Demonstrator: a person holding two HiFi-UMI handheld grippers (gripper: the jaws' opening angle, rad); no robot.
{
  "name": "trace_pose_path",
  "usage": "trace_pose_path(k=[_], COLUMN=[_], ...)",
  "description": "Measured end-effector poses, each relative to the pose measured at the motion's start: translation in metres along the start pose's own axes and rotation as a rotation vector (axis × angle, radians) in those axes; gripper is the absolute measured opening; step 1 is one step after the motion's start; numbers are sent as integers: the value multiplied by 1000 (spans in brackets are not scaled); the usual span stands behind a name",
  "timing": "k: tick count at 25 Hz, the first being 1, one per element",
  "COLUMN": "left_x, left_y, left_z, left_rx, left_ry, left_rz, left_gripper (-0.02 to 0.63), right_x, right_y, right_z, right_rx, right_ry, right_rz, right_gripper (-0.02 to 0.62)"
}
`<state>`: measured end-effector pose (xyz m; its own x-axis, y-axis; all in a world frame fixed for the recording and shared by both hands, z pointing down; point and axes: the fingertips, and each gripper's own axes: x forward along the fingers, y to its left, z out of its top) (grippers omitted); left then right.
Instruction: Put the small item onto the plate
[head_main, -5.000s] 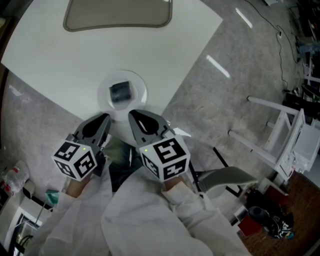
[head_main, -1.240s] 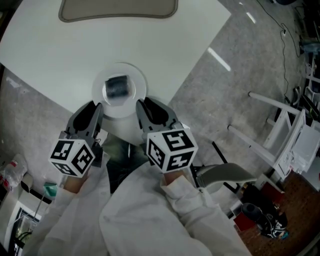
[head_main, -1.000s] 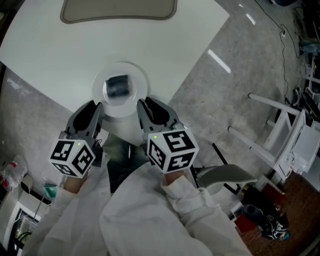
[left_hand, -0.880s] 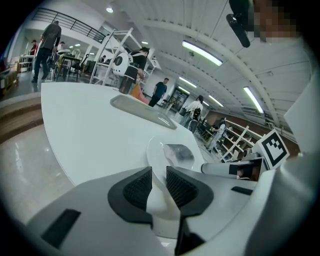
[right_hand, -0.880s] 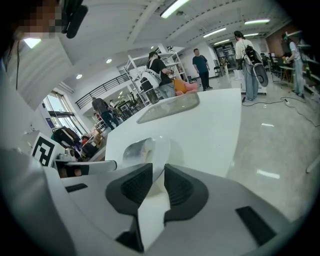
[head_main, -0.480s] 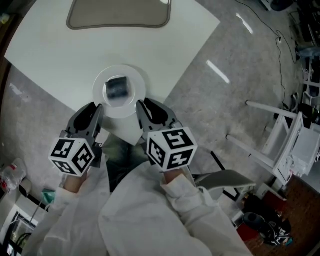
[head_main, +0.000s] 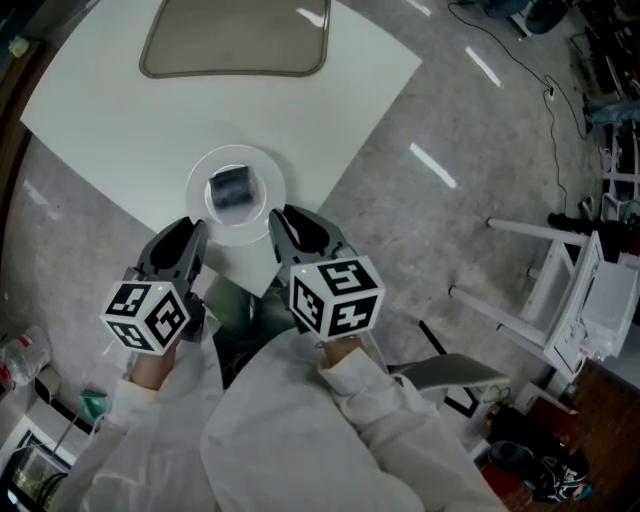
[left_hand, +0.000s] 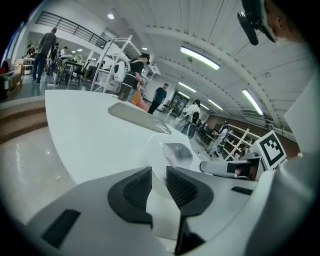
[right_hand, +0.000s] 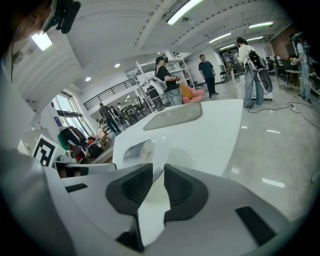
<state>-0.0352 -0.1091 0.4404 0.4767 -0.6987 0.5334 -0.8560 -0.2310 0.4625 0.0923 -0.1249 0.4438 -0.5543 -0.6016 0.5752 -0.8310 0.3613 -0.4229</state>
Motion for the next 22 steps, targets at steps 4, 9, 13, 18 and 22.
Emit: trace_pose_path(k=[4, 9, 13, 18, 22], left_x=[3, 10, 19, 34, 47], left_y=[5, 20, 35, 53, 73], left_z=[8, 26, 49, 89, 117], left_rx=[11, 26, 49, 96, 130], left_ry=[-8, -15, -16, -21, -21], left_rz=[-6, -26, -51, -77, -93], left_gripper=[94, 94, 94, 94, 94], right_x=[6, 23, 41, 63, 88], right_y=[1, 7, 11, 16, 21], right_z=[4, 19, 39, 72, 94], right_rx=[2, 8, 18, 29, 37], right_ry=[-6, -34, -62, -107, -128], right_rz=[-3, -17, -30, -43, -51], right_gripper=[80, 80, 80, 80, 80])
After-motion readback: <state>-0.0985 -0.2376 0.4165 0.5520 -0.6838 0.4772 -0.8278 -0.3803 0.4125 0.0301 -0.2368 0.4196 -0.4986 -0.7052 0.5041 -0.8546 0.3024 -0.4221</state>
